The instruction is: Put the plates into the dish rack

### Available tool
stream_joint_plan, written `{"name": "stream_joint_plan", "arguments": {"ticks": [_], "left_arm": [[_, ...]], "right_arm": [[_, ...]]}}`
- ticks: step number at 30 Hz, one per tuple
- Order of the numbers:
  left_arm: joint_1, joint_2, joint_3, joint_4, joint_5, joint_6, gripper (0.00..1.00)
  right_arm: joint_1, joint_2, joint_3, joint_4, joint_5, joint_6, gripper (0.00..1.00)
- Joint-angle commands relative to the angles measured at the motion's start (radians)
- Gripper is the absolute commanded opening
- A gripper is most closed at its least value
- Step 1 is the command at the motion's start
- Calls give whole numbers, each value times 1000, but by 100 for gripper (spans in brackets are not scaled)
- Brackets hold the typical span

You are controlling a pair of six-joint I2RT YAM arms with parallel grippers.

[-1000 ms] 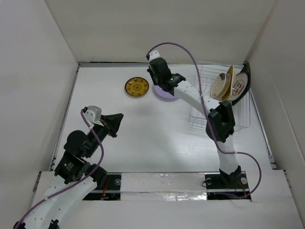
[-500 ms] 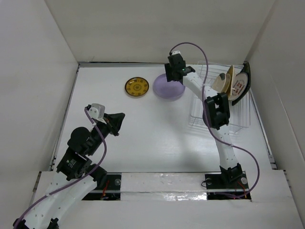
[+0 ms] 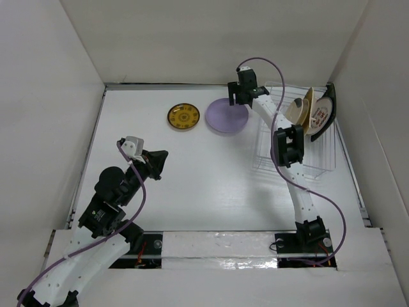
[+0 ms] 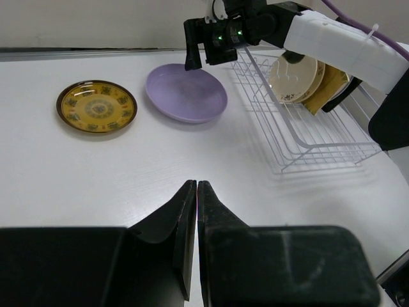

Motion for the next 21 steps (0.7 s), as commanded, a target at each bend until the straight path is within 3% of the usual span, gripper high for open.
{"name": "stream_joint_plan", "arguments": {"ticks": [1, 9, 14, 20, 21], "left_arm": [[3, 3, 24, 51, -22, 12, 3], [3, -8, 24, 55, -36, 14, 3], [3, -10, 24, 56, -14, 14, 3], [3, -43, 20, 61, -13, 11, 3], [3, -47, 18, 62, -10, 11, 4]], "right_arm": [[-12, -3, 32, -3, -88, 14, 82], [-12, -41, -128, -21, -291, -7, 81], [-2, -144, -266, 20, -290, -29, 77], [-2, -247, -405, 80, -223, -29, 32], [-2, -257, -416, 86, -209, -29, 20]]}}
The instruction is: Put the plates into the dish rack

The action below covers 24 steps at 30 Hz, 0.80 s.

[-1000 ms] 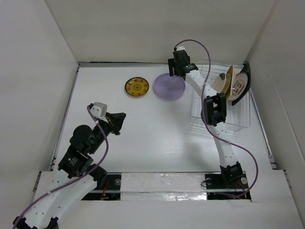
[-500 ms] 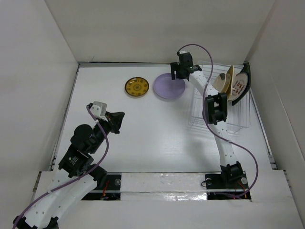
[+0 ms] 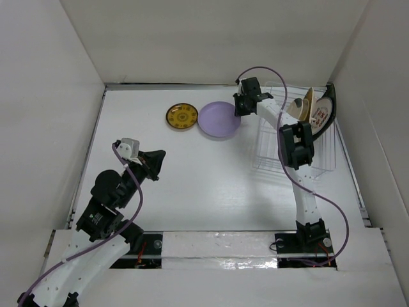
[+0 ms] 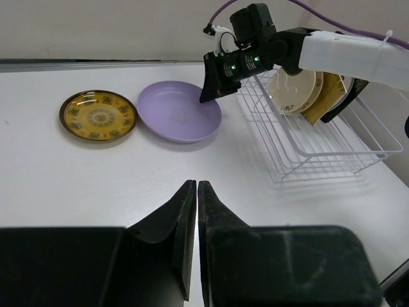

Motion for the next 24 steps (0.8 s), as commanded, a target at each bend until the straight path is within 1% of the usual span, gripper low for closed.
{"name": "stream_joint_plan", "arguments": {"ticks": [1, 2, 3, 6, 8, 11, 13, 14, 15, 17, 18, 20, 21, 23, 24], "left_arm": [[3, -16, 18, 63, 14, 9, 4], [3, -15, 18, 63, 26, 9, 4], [3, -13, 20, 63, 28, 9, 4], [3, -19, 21, 63, 28, 7, 4], [3, -28, 20, 64, 57, 7, 4], [3, -50, 18, 64, 66, 4, 5], [3, -60, 18, 64, 75, 3, 5], [3, -64, 18, 64, 83, 3, 5], [3, -68, 21, 60, 86, 1, 5], [3, -77, 21, 60, 103, 1, 5], [3, -91, 21, 60, 106, 0, 5], [3, -108, 20, 63, 123, -2, 6], [3, -125, 18, 69, 128, -2, 6], [3, -134, 15, 67, 126, -5, 6], [3, -145, 17, 66, 123, -5, 6]], "right_arm": [[13, -88, -53, 39, 54, -20, 15], [13, -100, -63, 47, 65, -18, 10], [13, -129, -72, 58, 85, -14, 0], [13, -191, -127, 101, 110, -1, 0], [13, -272, -181, 145, 131, 6, 0], [13, -387, -216, 174, 200, 9, 0], [13, -447, -234, 180, 290, 3, 0], [13, -508, -242, 180, 342, 0, 0], [13, -536, -253, 182, 455, -18, 0], [13, -596, -251, 159, 585, -40, 0], [13, -607, -247, 147, 730, -99, 0], [13, -619, -238, 113, 885, -153, 0], [13, -627, -244, 113, 1033, -222, 0], [13, -636, -289, 159, 1149, -299, 0], [13, -651, -308, 177, 1198, -363, 0]]}}
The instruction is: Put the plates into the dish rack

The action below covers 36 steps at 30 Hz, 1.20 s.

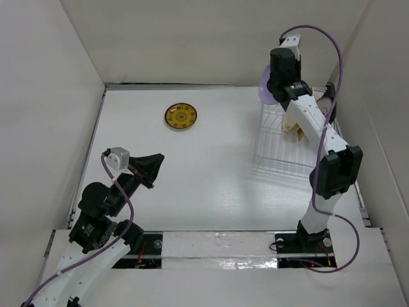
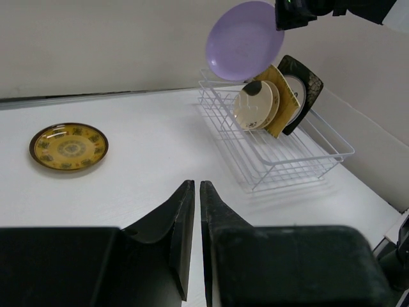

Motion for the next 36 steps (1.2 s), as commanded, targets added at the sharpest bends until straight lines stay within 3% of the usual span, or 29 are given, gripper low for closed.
{"name": "stream_joint_plan", "arguments": {"ticks": [1, 12, 25, 36], "left_arm": [[3, -28, 17, 57, 23, -2, 7], [-18, -40, 17, 55, 6, -2, 7], [-18, -30, 17, 55, -3, -2, 7], [-18, -13, 15, 58, 6, -2, 7]], "right_arm": [[0, -20, -51, 74, 339, -187, 0], [-43, -20, -62, 113, 418, -331, 0], [-52, 121, -48, 85, 410, -308, 0], [-72, 44, -57, 188, 438, -409, 0]]}}
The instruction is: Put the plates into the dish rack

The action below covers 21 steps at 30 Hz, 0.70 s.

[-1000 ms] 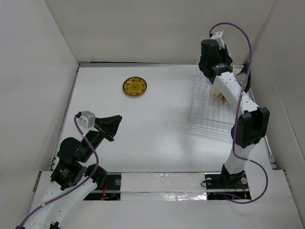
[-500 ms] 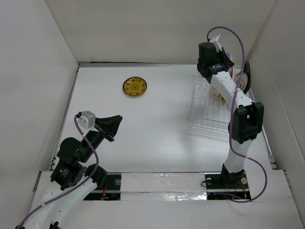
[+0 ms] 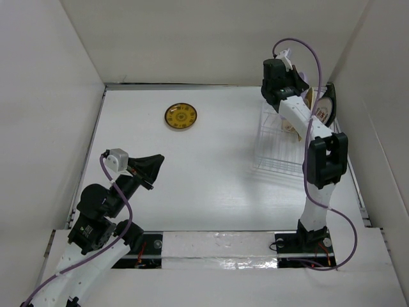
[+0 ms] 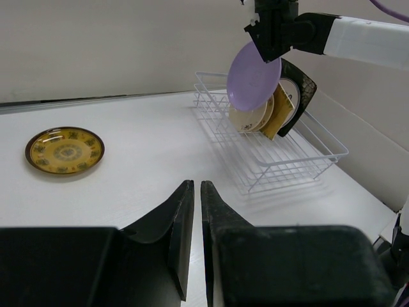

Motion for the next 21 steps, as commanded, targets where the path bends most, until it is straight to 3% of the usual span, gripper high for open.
{"name": "stream_joint_plan", "arguments": {"ticks": [1, 5, 21], "left_arm": [[-4, 15, 15, 55, 5, -3, 7], [-4, 10, 17, 57, 5, -2, 7], [-4, -2, 14, 58, 8, -3, 8]], "right_arm": [[-26, -95, 11, 100, 78, -96, 0], [-26, -117, -68, 204, 64, -179, 0], [24, 17, -96, 154, 52, -125, 0]]}}
